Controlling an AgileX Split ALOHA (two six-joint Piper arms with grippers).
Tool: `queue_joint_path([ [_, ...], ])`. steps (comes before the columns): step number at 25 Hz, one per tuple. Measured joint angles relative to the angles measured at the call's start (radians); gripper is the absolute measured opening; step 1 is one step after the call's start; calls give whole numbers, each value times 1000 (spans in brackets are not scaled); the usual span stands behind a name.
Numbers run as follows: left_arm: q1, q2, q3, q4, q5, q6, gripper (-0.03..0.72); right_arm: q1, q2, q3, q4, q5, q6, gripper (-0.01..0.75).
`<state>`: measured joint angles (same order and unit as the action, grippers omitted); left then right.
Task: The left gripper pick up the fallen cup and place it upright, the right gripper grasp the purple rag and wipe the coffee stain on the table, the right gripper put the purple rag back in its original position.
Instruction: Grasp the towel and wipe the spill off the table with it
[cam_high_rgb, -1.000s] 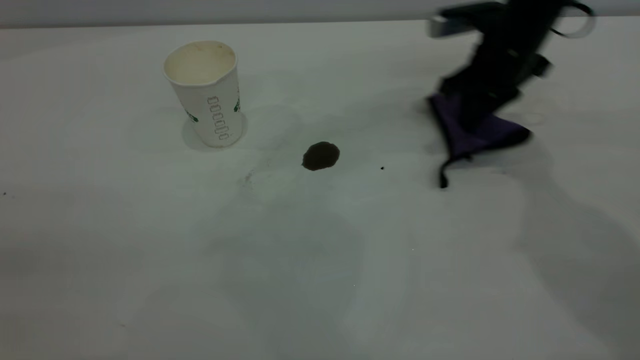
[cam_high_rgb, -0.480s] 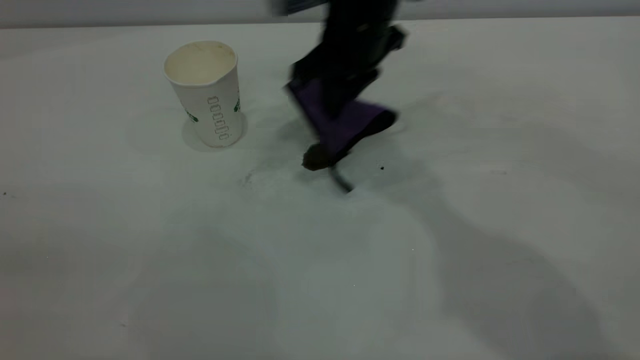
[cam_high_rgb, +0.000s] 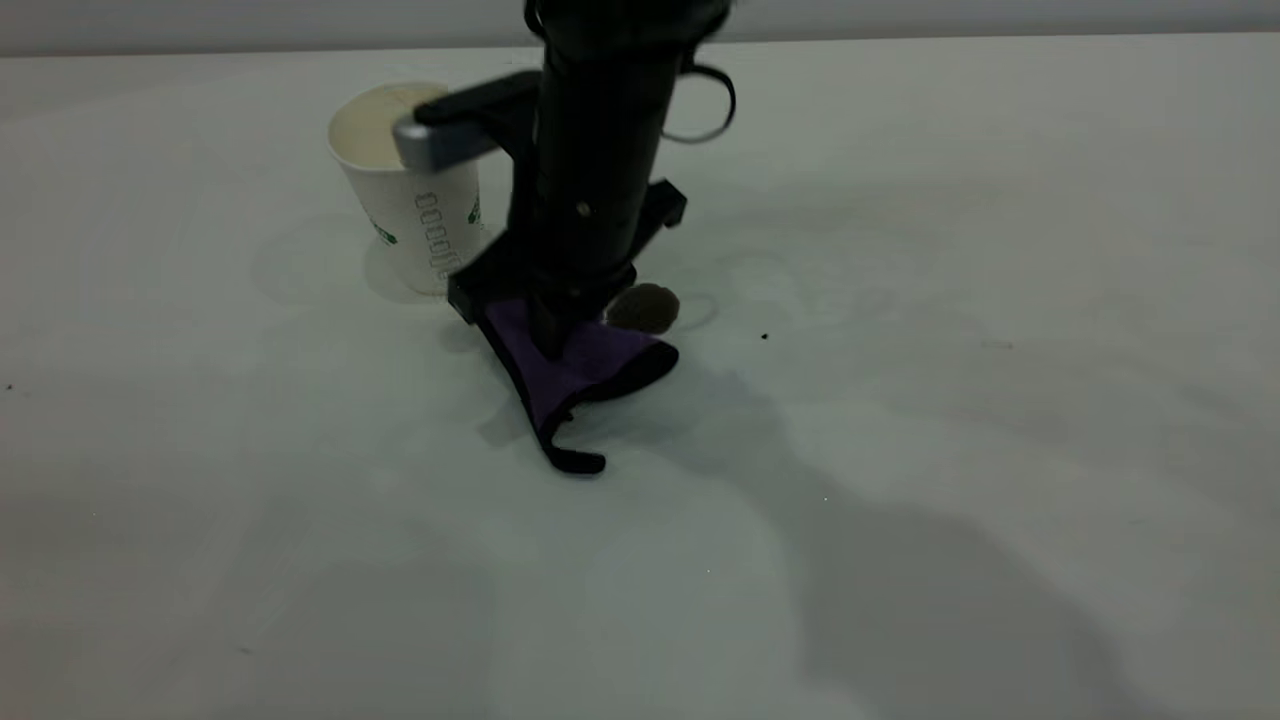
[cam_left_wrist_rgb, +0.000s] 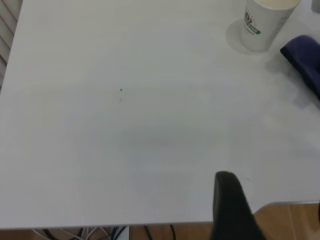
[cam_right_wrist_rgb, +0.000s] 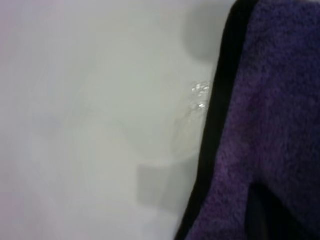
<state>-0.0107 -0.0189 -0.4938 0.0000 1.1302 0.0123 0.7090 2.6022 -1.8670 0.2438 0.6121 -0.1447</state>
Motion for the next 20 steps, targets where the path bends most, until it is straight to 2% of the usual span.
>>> queue_joint_path([
  [4,0,0,0,0,0,0,476,-11,36,0,-9,-64,4,68],
  [10,0,0,0,0,0,0,476,-70,56,-9,2,-75,39,68],
  [14,0,0,0,0,0,0,476,-161,56,-11,-18,-51,92,68],
  [20,0,0,0,0,0,0,476,-366,48,-20,-118,91,178,68],
])
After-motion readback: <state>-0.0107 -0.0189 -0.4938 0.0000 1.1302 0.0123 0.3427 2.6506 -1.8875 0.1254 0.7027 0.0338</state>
